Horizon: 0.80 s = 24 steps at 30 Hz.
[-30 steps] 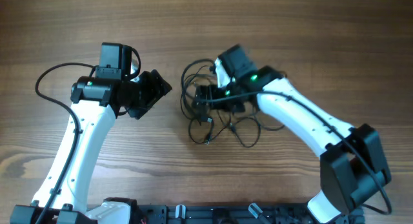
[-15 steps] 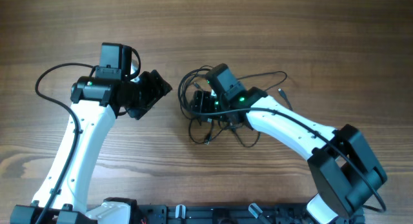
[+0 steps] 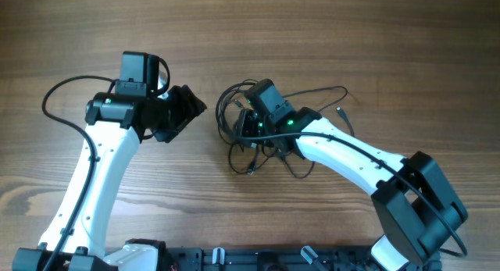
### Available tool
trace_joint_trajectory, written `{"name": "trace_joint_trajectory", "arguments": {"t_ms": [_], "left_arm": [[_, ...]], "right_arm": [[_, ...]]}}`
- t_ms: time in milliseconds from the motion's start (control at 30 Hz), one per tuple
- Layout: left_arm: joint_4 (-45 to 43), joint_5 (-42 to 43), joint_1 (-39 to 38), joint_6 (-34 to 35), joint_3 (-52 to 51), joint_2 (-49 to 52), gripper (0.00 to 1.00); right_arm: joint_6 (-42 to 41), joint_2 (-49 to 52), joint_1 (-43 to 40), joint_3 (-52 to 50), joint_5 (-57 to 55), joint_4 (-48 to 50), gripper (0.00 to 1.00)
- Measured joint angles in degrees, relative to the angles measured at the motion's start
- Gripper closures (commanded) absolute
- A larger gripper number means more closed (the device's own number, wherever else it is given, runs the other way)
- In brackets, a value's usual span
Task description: Untangle cables
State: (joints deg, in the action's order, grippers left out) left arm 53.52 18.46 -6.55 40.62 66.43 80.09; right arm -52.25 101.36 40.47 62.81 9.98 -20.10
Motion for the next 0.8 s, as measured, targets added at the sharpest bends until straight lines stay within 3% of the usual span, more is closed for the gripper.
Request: {"name": "trace_joint_trajectory", "arguments": {"t_ms": [233, 300, 400, 433, 633, 800], "left_arm": [[0.0, -0.22, 1.81, 1.33, 0.0, 0.0, 0.3], [0.0, -0.22, 2.58, 1.68, 0.0, 0.0, 0.22], [0.04, -0.44, 3.65, 2.08, 0.0, 0.0, 0.19], [0.09, -0.63, 3.8, 2.12, 0.0, 0.0, 0.19], [0.85, -2.78, 3.98, 2.12, 0.0, 0.0, 0.16], [1.03, -4.2, 3.98, 2.12, 0.0, 0.0, 0.13]], "right_arm": [[-0.66, 0.24, 0.0, 0.0, 0.0, -0.39, 0.51], [-0.92, 0.92, 0.0, 0.0, 0.02, -0.24, 0.61], [-1.97, 2.62, 0.0, 0.0, 0.02, 0.74, 0.91], [-1.64, 2.93, 0.0, -0.02, 0.0, 0.94, 0.96], [-1.68, 3.17, 0.0, -0.09, 1.22, 1.79, 0.96], [3.21, -0.28, -0.52, 2.95, 2.97, 0.02, 0.96]]}}
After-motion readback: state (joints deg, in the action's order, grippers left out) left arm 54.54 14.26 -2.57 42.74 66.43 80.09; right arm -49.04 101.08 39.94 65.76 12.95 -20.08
